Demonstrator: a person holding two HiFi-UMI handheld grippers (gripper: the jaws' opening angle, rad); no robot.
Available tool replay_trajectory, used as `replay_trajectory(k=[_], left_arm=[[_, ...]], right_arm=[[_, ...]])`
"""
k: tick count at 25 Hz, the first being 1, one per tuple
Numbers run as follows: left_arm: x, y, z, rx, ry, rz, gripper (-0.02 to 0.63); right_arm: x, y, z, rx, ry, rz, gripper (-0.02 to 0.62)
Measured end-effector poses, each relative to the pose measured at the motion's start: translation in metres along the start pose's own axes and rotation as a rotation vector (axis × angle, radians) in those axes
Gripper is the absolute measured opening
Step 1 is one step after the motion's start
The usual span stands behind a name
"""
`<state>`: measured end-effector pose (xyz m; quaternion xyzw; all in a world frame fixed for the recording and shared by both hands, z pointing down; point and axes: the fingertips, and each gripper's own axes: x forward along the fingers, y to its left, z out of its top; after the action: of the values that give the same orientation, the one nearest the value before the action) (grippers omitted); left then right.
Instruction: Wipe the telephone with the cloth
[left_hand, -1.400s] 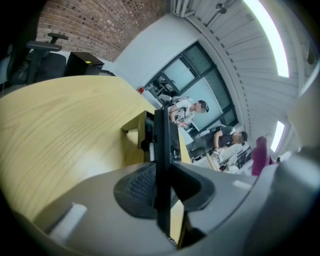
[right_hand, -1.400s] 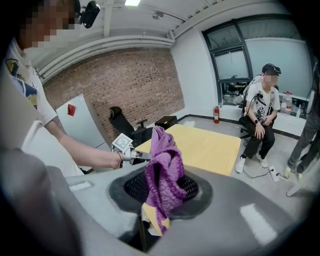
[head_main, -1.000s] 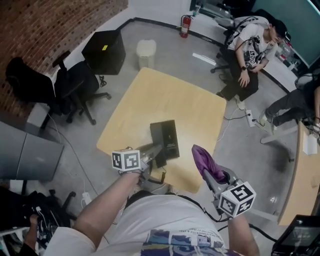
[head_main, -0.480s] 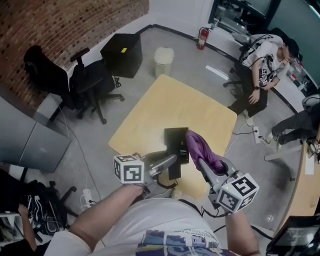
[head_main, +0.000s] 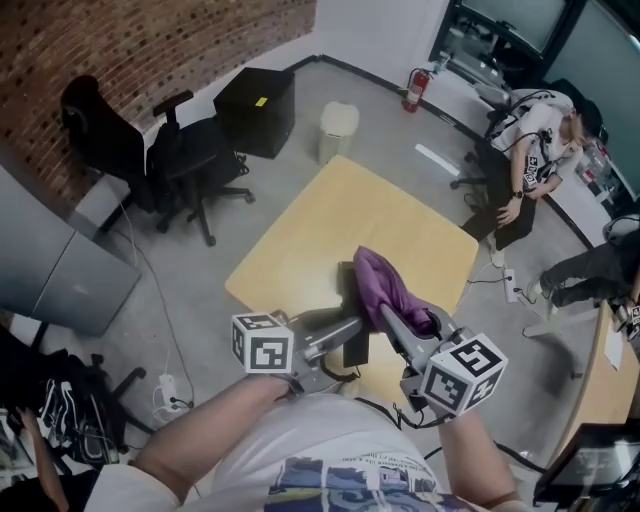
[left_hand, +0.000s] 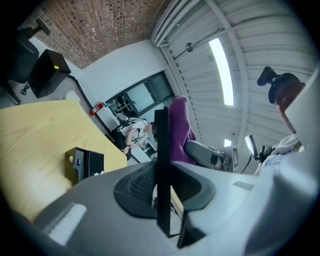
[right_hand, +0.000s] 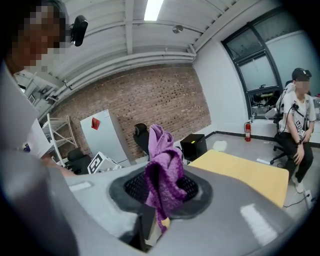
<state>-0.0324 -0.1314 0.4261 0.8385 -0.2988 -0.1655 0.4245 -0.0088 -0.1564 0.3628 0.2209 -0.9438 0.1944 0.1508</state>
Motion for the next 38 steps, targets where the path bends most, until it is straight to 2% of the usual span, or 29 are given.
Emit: replay_trajectory(k=[7,12,15,19,24,28,32,38], left_arm=[[-0.015,0.004,0.026,0.002,-0.062,-0.003,0.086],[-0.021,0.006,0.046,0.006,-0.075,-0.012,0.086],[-0.021,0.006,0.052,0.006,-0.063,-0.014,0.086],[-0.021,0.008,0.051,0.024,-0.031,-0.024,0.086],[-0.009,0.004,0.023,0.073,0.065,-0.041,0.086],[0.000,0.003,0.004,0.098,0.131,-0.047,0.086],[0.002,0.006,-0.003,0.116,0.154,-0.030,0.086],[-0.007,0.011,0.014,0.111,0.108,-0.023,0.086]], right_arm=[[-0.001,0.018,-0.031,0.007,0.063,0.001,0.086],[-0.008,0.024,-0.057,0.032,0.106,-0.020,0.086],[-0.013,0.024,-0.067,0.022,0.133,-0.040,0.086],[-0.019,0.024,-0.053,0.005,0.110,-0.077,0.086],[-0.021,0.017,-0.016,-0.028,0.048,-0.132,0.086],[-0.013,0.008,-0.002,-0.060,0.055,-0.176,0.086],[-0.009,0.009,-0.016,-0.039,0.104,-0.187,0.086],[-0.007,0.022,-0.045,-0.004,0.161,-0.168,0.086]])
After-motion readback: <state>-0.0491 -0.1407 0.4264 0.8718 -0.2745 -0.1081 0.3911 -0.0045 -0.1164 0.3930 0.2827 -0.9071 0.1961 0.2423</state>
